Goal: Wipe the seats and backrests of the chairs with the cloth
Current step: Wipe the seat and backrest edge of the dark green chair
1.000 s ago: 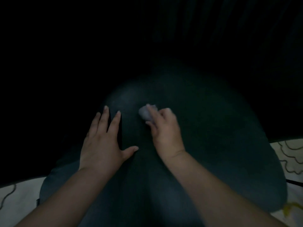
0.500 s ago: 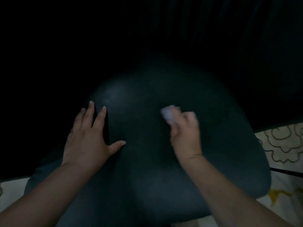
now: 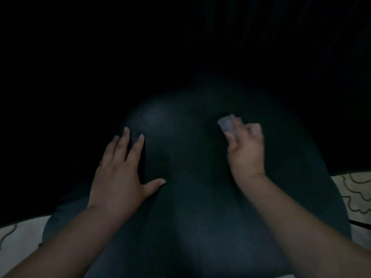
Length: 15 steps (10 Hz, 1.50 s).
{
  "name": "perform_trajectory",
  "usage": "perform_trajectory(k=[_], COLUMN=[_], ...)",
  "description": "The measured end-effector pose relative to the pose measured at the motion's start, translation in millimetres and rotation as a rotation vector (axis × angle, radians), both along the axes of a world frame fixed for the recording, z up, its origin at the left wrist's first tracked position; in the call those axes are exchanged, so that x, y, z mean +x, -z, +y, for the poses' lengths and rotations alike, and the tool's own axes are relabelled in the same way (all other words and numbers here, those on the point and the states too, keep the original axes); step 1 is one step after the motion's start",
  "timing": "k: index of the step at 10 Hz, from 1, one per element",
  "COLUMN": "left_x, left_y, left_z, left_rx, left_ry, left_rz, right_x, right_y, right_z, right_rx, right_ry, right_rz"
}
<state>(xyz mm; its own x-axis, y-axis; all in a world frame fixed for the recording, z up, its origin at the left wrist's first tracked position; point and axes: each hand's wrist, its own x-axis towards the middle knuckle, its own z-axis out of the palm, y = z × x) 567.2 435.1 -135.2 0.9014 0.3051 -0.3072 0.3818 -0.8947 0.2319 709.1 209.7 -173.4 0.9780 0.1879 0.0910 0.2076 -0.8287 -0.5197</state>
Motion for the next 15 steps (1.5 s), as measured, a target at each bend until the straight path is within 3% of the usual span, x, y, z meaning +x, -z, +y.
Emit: perform_trajectory(k=[1, 2, 3, 4, 5, 6, 7, 8, 9, 10, 11, 12, 13, 14, 15], left_x=[-1, -1, -1, -3, -4, -3, -3, -11, -23, -37, -49, -65, -81, -94, -106], left_y=[0, -1, 0, 2, 3, 2, 1, -2, -4, -5, -9, -12, -12, -11, -7], left_z=[1, 1, 4, 8, 9, 7, 7, 11, 17, 22, 22, 18, 16, 15, 16], left_rx=[-0.025, -0.059, -0.076, -0.102, -0.120, -0.133, -0.133, -0.130, -0.124, -0.122, -0.123, -0.158, -0.163, -0.166, -0.094], left_ry=[-0.008, -0.021, -0.007, -0.008, -0.009, -0.020, -0.027, -0.057, -0.098, -0.134, -0.136, -0.121, -0.138, -0.248, -0.341], left_rz=[-0.006, -0.008, 0.006, -0.002, -0.007, -0.013, -0.014, -0.030, -0.031, -0.051, -0.064, -0.058, -0.035, -0.057, -0.082], right_x=[17, 5, 0, 49, 98, 78, 24, 23, 56, 42, -10, -11, 23, 1, -57], right_y=[0, -3, -8, -7, -8, -10, -16, -18, -15, -17, -24, -28, -23, -16, -12], right_z=[18, 68, 101, 100, 105, 140, 157, 149, 152, 174, 189, 195, 205, 223, 229], right_rx=[0.101, 0.195, 0.081, 0.055, 0.071, 0.044, 0.056, 0.048, 0.038, 0.050, 0.055, 0.006, -0.019, -0.058, -0.098], right_ry=[0.137, -0.008, -0.394, -0.247, 0.056, -0.182, -0.605, -0.633, -0.372, -0.359, -0.716, -0.871, -0.557, -0.526, -0.909], right_rz=[0.049, 0.095, 0.069, 0.060, 0.133, 0.129, 0.123, 0.076, 0.068, 0.071, 0.087, 0.082, 0.058, 0.146, 0.186])
